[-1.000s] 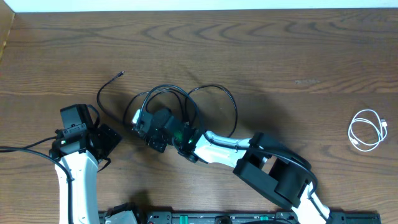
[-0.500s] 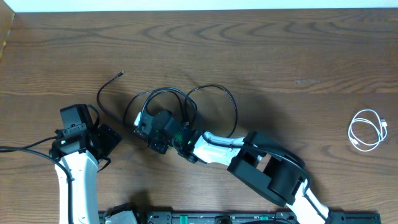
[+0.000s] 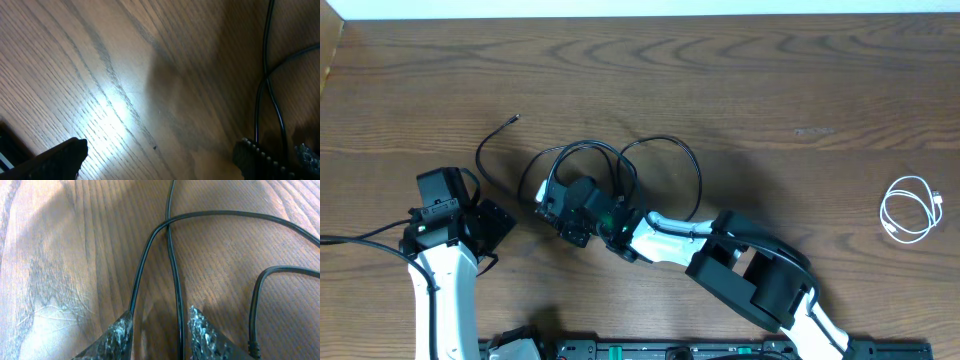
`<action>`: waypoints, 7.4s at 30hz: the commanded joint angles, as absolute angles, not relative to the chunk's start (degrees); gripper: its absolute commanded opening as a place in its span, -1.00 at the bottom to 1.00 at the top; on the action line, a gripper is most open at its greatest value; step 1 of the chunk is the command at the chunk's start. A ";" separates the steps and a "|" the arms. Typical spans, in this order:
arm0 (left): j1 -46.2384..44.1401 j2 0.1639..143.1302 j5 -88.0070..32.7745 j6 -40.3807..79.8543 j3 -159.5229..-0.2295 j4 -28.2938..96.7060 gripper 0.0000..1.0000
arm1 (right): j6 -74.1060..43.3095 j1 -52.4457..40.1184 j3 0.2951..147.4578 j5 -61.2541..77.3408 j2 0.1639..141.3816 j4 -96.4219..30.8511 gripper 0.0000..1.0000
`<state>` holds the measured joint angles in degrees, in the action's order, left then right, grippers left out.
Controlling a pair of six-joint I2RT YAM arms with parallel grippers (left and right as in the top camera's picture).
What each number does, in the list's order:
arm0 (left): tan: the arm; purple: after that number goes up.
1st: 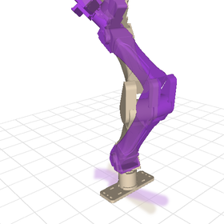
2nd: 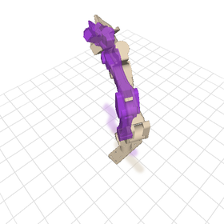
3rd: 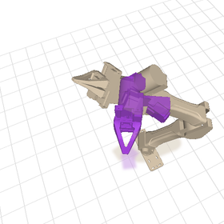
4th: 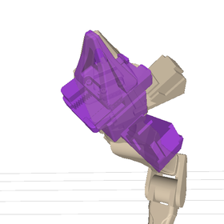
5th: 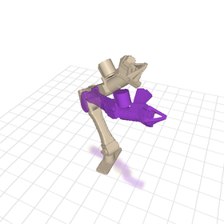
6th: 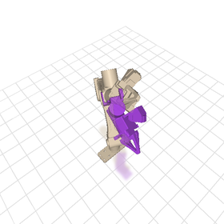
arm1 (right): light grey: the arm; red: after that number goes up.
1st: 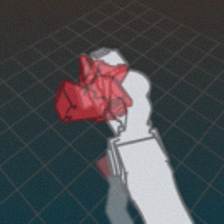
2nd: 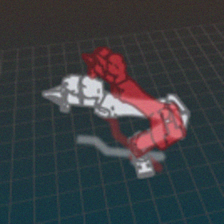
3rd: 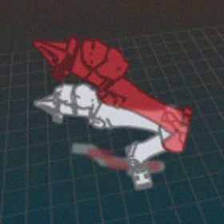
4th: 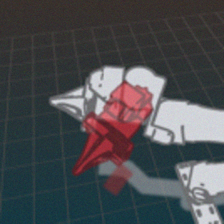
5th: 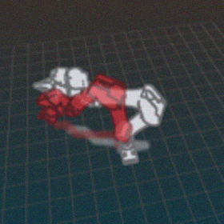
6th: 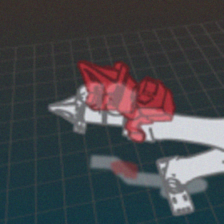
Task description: Untangle cables
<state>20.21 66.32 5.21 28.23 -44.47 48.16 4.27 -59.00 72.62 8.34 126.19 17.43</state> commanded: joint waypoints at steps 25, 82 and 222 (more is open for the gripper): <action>20.51 66.46 5.54 27.49 -44.36 48.38 0.96 | 5.41 -58.96 72.71 2.52 127.31 16.97 -0.98; 20.51 66.46 5.54 27.49 -44.36 48.38 0.96 | 21.52 -47.79 71.94 8.56 112.68 -33.54 -0.97; -0.08 76.62 -41.34 16.78 -42.24 45.32 -0.52 | 13.10 -38.44 73.28 41.95 108.33 -32.10 -0.98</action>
<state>-0.21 80.27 -38.74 18.48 -42.61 45.06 13.80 -38.33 72.55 41.17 109.30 -32.16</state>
